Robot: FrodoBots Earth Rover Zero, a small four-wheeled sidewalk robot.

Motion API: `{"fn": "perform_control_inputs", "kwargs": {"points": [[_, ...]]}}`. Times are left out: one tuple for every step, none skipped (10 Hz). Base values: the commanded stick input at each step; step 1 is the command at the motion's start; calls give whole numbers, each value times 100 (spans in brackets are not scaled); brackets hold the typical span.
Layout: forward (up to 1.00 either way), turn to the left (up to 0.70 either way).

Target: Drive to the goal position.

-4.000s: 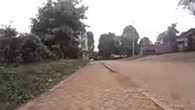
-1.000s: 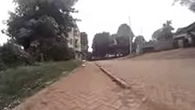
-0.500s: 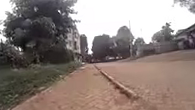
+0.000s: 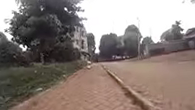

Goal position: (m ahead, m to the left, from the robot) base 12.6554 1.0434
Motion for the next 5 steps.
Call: {"fn": "perform_control_inputs", "kwargs": {"points": [[70, 0], [70, 0], [70, 0], [70, 0], [70, 0]]}}
